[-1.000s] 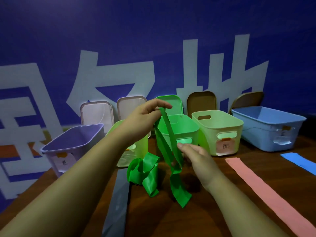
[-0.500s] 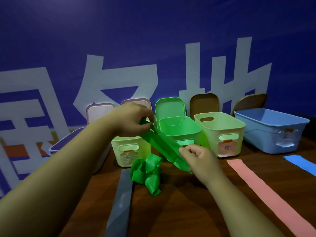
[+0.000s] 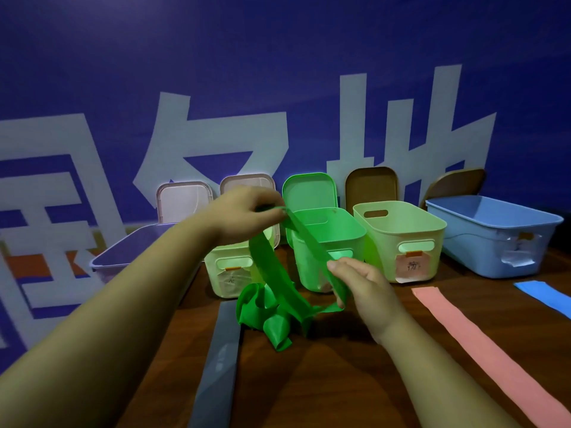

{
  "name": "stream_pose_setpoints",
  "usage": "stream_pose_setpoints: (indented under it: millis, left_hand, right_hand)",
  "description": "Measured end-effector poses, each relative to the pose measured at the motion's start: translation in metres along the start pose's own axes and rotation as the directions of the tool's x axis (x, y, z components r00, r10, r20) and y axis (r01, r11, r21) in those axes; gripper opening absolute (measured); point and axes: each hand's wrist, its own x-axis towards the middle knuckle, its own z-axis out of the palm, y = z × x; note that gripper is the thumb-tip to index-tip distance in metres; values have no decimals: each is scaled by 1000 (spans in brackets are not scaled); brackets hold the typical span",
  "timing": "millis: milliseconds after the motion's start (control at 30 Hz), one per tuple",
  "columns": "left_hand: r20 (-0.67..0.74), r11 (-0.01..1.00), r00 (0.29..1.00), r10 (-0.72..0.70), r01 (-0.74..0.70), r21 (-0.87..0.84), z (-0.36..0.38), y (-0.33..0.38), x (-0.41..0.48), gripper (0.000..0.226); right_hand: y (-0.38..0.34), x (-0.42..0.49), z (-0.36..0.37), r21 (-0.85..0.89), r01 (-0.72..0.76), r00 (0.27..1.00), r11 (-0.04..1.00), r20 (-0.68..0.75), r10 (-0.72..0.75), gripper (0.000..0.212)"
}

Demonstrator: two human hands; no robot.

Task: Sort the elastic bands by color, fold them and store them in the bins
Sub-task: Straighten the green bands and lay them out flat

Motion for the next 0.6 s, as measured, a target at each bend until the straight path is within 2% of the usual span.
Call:
stream_pose_setpoints:
  millis: [67, 133, 233, 267, 333, 400, 433, 500, 600]
  left_hand:
    - [-72, 954, 996, -58, 34, -299, 8, 1, -1, 10]
    - [-105, 862, 990, -97, 31, -507, 14, 3, -3, 9]
    - [-88, 753, 987, -134, 44, -656, 17, 2, -3, 11]
    - [-82, 761, 987, -138, 53, -646, 15, 1, -3, 12]
    - [-83, 854, 990, -118, 58, -517, 10, -4, -3, 13]
    - [-35, 955, 997, -76, 62, -290, 3, -8, -4, 14]
    - [10, 977, 997, -73, 73, -198, 1, -9, -4, 14]
    - [73, 986, 994, -84, 94, -135, -1, -8, -7, 15]
    - [73, 964, 996, -48, 65, -259, 1, -2, -10, 18]
  right_hand:
    - [-2, -1, 2, 124, -37, 999, 992, 29, 33, 23]
    - [-2, -1, 3, 223, -61, 997, 973, 66, 47, 14]
    - [2, 1, 1, 144, -69, 997, 987, 38, 65, 16]
    - [3, 3, 0, 99, -76, 997, 992, 13, 75, 21]
    - [6, 6, -3, -78, -75, 997, 994, -26, 73, 34]
    - [12, 7, -5, -389, -43, 999, 920, -42, 29, 45]
    - [15, 8, -5, -475, -27, 999, 880, -29, 15, 49]
    - [15, 8, -5, -446, -21, 1000, 895, -11, 19, 50]
    - [11, 6, -2, -276, -39, 999, 960, 5, 42, 42]
